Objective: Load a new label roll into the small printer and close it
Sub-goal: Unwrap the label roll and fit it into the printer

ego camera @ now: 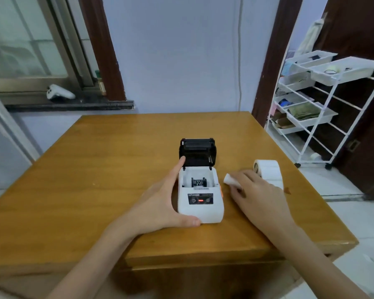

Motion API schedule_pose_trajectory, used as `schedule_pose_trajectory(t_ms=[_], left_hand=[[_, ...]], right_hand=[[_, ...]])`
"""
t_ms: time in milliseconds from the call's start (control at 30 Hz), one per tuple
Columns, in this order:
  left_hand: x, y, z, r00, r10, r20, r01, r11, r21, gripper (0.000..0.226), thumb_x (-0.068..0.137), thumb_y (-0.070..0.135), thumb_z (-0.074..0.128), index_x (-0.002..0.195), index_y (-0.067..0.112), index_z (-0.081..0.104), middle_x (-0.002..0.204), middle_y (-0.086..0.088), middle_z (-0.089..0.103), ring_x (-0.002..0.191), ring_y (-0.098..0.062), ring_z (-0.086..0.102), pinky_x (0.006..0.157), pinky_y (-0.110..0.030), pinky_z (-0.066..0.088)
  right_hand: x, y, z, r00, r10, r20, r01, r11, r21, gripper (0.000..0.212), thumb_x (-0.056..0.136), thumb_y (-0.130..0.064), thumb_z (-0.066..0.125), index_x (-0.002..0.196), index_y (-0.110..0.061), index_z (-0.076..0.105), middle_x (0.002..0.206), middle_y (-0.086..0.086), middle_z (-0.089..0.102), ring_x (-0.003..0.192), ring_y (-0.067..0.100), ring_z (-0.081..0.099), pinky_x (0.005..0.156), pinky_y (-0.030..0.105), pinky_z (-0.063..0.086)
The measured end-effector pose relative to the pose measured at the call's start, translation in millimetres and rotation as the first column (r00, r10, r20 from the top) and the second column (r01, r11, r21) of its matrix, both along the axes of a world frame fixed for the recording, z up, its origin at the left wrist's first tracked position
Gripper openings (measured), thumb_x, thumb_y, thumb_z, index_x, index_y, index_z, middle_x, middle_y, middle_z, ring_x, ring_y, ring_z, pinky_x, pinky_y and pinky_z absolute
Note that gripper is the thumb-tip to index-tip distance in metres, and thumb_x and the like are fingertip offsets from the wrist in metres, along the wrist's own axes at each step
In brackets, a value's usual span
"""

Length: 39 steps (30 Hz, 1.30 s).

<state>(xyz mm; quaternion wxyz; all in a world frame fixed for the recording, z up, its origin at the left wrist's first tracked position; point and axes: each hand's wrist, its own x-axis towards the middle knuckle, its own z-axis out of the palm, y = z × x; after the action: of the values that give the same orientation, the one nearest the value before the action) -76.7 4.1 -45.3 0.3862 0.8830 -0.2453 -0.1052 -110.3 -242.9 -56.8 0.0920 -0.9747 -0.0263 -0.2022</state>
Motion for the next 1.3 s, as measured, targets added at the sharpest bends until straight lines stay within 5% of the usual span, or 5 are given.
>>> schedule_pose_trajectory(t_ms=[600, 733, 867, 1067, 1300], left_hand=[[-8, -1, 5, 1.000, 0.015, 0.026, -0.018, 0.994, 0.108, 0.135, 0.051, 0.078, 0.080, 0.131, 0.075, -0.028, 0.163, 0.030, 0.017, 0.147, 0.002, 0.022, 0.122, -0.042, 0.026], [-9, 0, 6, 1.000, 0.019, 0.019, -0.021, 0.997, 0.080, 0.136, 0.052, 0.077, 0.082, 0.136, 0.072, -0.024, 0.162, 0.030, 0.017, 0.147, 0.003, 0.021, 0.122, -0.042, 0.026], [-8, -1, 8, 1.000, 0.026, 0.005, -0.026, 0.998, 0.056, 0.139, 0.051, 0.079, 0.082, 0.147, 0.063, -0.017, 0.163, 0.027, 0.022, 0.150, -0.002, 0.025, 0.121, -0.050, 0.029], [-9, -1, 9, 1.000, 0.024, 0.013, -0.025, 0.998, 0.055, 0.134, 0.051, 0.080, 0.081, 0.139, 0.072, -0.020, 0.162, 0.028, 0.024, 0.148, -0.002, 0.028, 0.120, -0.046, 0.031], [-7, 0, 6, 1.000, 0.025, 0.015, -0.026, 0.998, 0.051, 0.137, 0.051, 0.079, 0.082, 0.144, 0.067, -0.018, 0.161, 0.030, 0.024, 0.146, -0.002, 0.030, 0.119, -0.046, 0.034]], right_hand=[[-1, 0, -1, 0.999, -0.034, 0.000, 0.034, 0.999, 0.022, 0.034, 0.087, -0.037, 0.065, 0.118, -0.023, 0.064, 0.122, -0.005, 0.064, 0.072, 0.014, 0.067, 0.042, 0.026, 0.050], [-4, 0, 8, 0.992, -0.091, 0.087, 0.079, 0.988, 0.136, 0.026, 0.087, -0.034, 0.062, 0.108, -0.020, 0.069, 0.116, -0.003, 0.066, 0.063, 0.016, 0.063, 0.040, 0.030, 0.049], [-2, -16, 26, 0.954, -0.278, 0.109, 0.235, 0.925, 0.298, 0.023, 0.092, -0.033, 0.057, 0.108, -0.022, 0.068, 0.115, -0.003, 0.061, 0.073, 0.019, 0.061, 0.057, 0.035, 0.052], [27, -84, 54, 0.991, -0.095, -0.097, 0.111, 0.978, 0.175, 0.033, 0.098, -0.014, 0.043, 0.120, -0.025, 0.065, 0.115, -0.002, 0.061, 0.108, 0.018, 0.055, 0.082, 0.038, 0.051], [49, -83, 71, 0.902, -0.204, -0.382, 0.260, 0.960, 0.101, 0.046, 0.090, -0.053, 0.048, 0.127, -0.027, 0.059, 0.120, 0.005, 0.063, 0.106, 0.023, 0.059, 0.082, 0.037, 0.050]])
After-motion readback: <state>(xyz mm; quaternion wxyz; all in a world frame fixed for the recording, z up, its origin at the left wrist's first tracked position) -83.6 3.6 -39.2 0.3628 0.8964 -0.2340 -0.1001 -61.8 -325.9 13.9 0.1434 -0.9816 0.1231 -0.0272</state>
